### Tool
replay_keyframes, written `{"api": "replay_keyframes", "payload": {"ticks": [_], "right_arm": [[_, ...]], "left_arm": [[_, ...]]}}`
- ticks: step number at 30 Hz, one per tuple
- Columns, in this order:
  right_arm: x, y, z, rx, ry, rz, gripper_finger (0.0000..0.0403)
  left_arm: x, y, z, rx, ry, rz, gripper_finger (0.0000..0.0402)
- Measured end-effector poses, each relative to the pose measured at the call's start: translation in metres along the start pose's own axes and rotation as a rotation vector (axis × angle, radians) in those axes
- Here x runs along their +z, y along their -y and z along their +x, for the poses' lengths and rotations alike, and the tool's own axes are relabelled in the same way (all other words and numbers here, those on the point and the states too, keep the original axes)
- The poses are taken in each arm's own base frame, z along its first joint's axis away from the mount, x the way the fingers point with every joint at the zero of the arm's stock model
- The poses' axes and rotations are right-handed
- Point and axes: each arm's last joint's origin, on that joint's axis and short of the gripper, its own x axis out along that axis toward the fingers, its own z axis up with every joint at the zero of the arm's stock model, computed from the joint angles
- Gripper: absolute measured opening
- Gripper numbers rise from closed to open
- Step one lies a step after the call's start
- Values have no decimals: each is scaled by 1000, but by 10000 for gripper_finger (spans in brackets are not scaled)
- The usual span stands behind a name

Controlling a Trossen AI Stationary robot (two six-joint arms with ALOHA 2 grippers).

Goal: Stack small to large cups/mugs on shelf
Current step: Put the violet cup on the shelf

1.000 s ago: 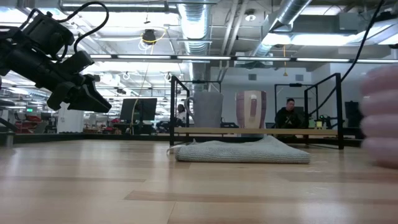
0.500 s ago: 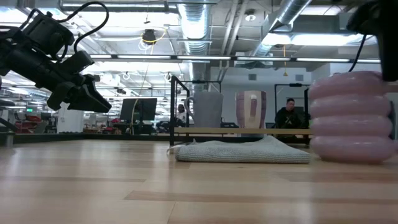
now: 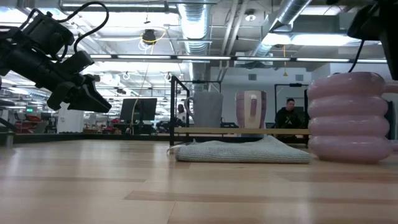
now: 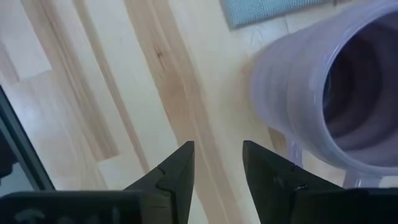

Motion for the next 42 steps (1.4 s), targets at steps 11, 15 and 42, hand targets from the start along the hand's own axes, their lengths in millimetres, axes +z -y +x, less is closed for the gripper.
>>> {"api": "replay_keyframes", "payload": {"ticks": [11, 15, 42], "right_arm": [[-10, 1, -1, -34, -66, 29, 150], [-21, 10, -3, -152, -137, 82, 140], [-24, 17, -6, -281, -78, 66, 134]], "left_arm": [[0, 0, 0, -1, -1, 0, 174], [0, 0, 0, -1, -1, 0, 174], [0, 1, 0, -20, 3, 0, 174]]}}
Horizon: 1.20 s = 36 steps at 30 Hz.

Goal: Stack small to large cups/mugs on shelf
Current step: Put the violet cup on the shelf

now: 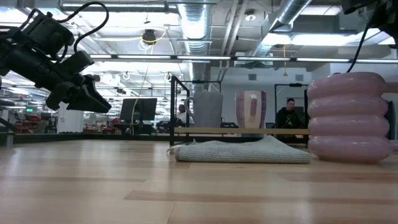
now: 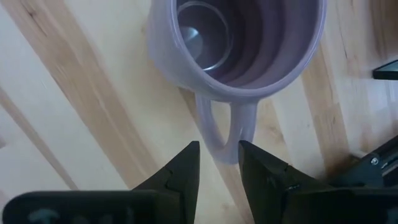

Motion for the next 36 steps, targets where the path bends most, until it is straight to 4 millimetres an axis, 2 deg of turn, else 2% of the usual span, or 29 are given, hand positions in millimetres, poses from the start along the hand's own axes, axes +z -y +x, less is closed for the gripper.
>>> {"api": "replay_keyframes", "payload": {"ticks": [18, 23, 28, 36], "right_arm": [[9, 5, 2, 0, -21, 49, 132], [11, 7, 3, 28, -90, 64, 132], [4, 12, 2, 14, -219, 61, 133], [5, 11, 2, 18, -213, 79, 133]], "left_arm": [[0, 1, 0, -29, 5, 1, 174], [0, 1, 0, -29, 6, 1, 174], [0, 1, 0, -29, 6, 1, 174], [0, 1, 0, -30, 7, 1, 174]]}}
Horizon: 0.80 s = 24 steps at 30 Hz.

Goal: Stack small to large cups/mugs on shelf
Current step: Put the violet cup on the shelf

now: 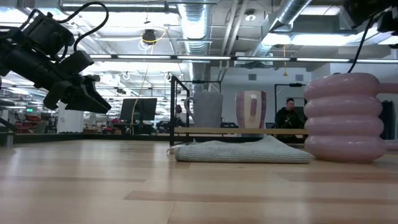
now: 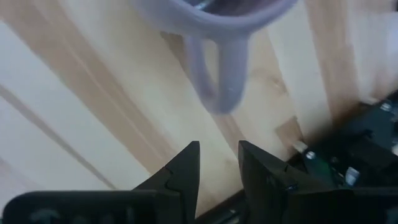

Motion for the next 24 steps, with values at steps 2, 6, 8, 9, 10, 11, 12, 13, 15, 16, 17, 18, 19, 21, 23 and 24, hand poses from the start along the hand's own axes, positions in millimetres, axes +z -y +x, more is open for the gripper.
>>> {"api": "replay_keyframes", "payload": {"ticks": [2, 6, 8, 9, 10, 11, 12, 13, 15, 16, 17, 18, 19, 21, 23, 24], "right_arm": [[2, -2, 0, 22, 11, 4, 134], [6, -3, 0, 33, 60, 0, 134], [8, -4, 1, 31, 84, -3, 134], [9, -4, 2, 23, 83, 0, 134], [10, -4, 3, 13, 84, 1, 134], [11, -4, 3, 7, 85, 0, 134], [11, -5, 4, 2, 84, -5, 134], [12, -5, 5, -5, 79, -5, 134], [14, -5, 7, -10, 74, -5, 134], [15, -4, 6, -9, 75, -1, 134], [17, -4, 6, -9, 74, 5, 134], [18, -3, 6, -7, 71, 16, 134], [18, -3, 6, -8, 70, 21, 134], [19, -2, 6, -12, 67, 27, 134], [20, -1, 6, -15, 64, 22, 134], [20, 0, 6, -17, 59, 21, 134]], "left_arm": [[0, 0, 0, -1, 0, 0, 174], [0, 0, 0, -1, 0, 0, 174], [0, 0, 0, -1, 0, 0, 174], [0, 0, 0, -1, 0, 0, 174], [0, 0, 0, -1, 0, 0, 174], [0, 0, 0, -1, 0, 0, 174], [0, 0, 0, 0, 0, 0, 174], [0, 0, 0, 0, 0, 0, 174], [0, 0, 0, 0, 0, 0, 174], [0, 0, 0, 0, 0, 0, 174], [0, 0, 0, 0, 0, 0, 174], [0, 0, 0, 0, 0, 0, 174], [0, 0, 0, 0, 0, 0, 174], [0, 0, 0, 0, 1, 0, 174], [0, 0, 0, 0, 0, 0, 174], [0, 0, 0, 0, 0, 0, 174]]}}
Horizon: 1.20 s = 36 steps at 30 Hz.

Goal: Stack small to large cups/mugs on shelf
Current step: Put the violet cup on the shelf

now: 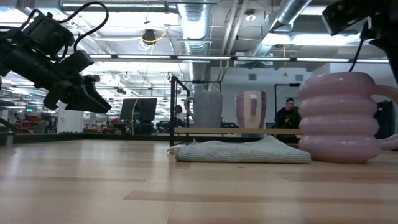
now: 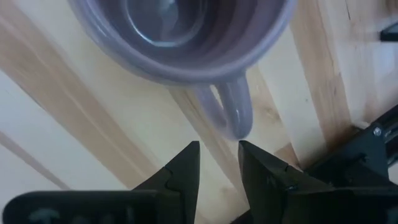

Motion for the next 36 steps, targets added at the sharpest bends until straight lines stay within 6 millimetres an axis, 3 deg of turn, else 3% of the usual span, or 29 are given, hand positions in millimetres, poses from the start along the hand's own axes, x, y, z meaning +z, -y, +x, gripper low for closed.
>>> {"api": "replay_keyframes", "payload": {"ticks": [14, 36], "right_arm": [[11, 12, 1, -15, -83, 16, 134], [32, 14, 3, 76, -32, -83, 129]], "left_arm": [[0, 0, 0, 0, 0, 0, 174], [0, 0, 0, 0, 0, 0, 174]]}}
